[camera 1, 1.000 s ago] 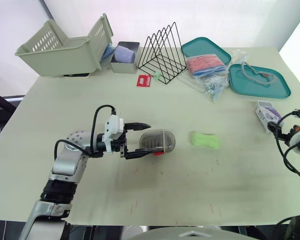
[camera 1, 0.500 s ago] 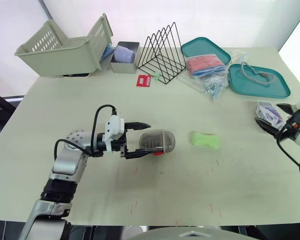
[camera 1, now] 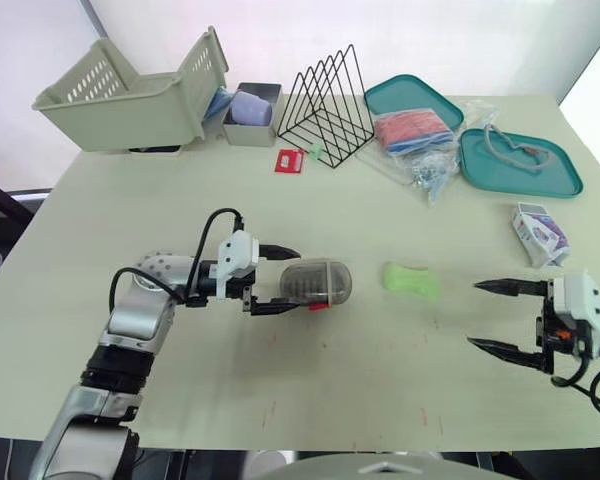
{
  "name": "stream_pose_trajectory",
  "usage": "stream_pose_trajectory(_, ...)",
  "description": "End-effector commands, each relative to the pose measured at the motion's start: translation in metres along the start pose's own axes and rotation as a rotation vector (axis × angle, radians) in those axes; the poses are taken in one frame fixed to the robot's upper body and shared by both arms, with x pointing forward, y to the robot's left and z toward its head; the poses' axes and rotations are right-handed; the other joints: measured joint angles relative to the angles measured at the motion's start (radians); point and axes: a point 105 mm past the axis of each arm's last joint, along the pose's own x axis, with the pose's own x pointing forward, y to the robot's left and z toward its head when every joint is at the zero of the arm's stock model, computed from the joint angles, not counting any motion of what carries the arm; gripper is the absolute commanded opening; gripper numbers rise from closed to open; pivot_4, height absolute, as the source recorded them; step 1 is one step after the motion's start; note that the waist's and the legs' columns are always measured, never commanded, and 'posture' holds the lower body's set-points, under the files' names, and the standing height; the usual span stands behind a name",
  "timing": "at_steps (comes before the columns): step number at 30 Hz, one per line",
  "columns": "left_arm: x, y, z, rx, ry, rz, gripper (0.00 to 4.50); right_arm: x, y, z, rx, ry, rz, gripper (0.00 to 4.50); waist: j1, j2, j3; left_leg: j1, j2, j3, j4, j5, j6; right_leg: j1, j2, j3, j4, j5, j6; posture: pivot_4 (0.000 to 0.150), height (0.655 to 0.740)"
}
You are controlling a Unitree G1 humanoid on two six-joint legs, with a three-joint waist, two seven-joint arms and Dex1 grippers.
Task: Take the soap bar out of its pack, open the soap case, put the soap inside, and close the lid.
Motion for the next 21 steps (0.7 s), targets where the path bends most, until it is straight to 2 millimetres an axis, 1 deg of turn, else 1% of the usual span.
stream_pose_trajectory(1, 0.0007, 0.0019, 0.0077, 0.031, 0.048, -0.017, 4.5, -0.0033, -0.0003, 0.0054, -0.045, -0.025, 0.018, 4.47, 0.0, 0.0, 0.0, 0.0, 0.0, 0.0, 0.0, 0.0, 0.0, 0.0, 0.0, 0.0, 0.0, 0.0, 0.0, 0.15, 0.74)
stream_pose_trajectory(5, 0.0035, 0.005, 0.0074, 0.057, 0.099, 0.003, 4.5, -0.0036, -0.0012, 0.0042, -0.045, -0.031, 0.015, 4.47, 0.001, 0.0, 0.0, 0.0, 0.0, 0.0, 0.0, 0.0, 0.0, 0.0, 0.0, 0.0, 0.0, 0.0, 0.0, 0.15, 0.74)
stream_pose_trajectory(7, 0.0044, 0.0047, 0.0042, 0.05, 0.149, -0.003, 4.5, -0.0036, -0.0014, 0.0032, -0.042, -0.029, 0.013, 4.47, 0.001, 0.0, 0.0, 0.0, 0.0, 0.0, 0.0, 0.0, 0.0, 0.0, 0.0, 0.0, 0.0, 0.0, 0.0, 0.15, 0.74)
stream_pose_trajectory(12, 0.0053, 0.0026, 0.0035, 0.049, 0.227, -0.036, 4.5, -0.0034, -0.0026, 0.0011, -0.039, -0.02, -0.003, 4.47, 0.002, 0.0, 0.0, 0.0, 0.0, 0.0, 0.0, 0.0, 0.0, 0.0, 0.0, 0.0, 0.0, 0.0, 0.0, 0.15, 0.74)
stream_pose_trajectory(21, 0.0064, 0.0003, 0.0017, 0.085, 0.263, -0.07, 4.5, -0.0007, -0.0033, -0.001, -0.039, -0.02, -0.02, 4.47, 0.005, 0.0, 0.0, 0.0, 0.0, 0.0, 0.0, 0.0, 0.0, 0.0, 0.0, 0.0, 0.0, 0.0, 0.0, 0.15, 0.74)
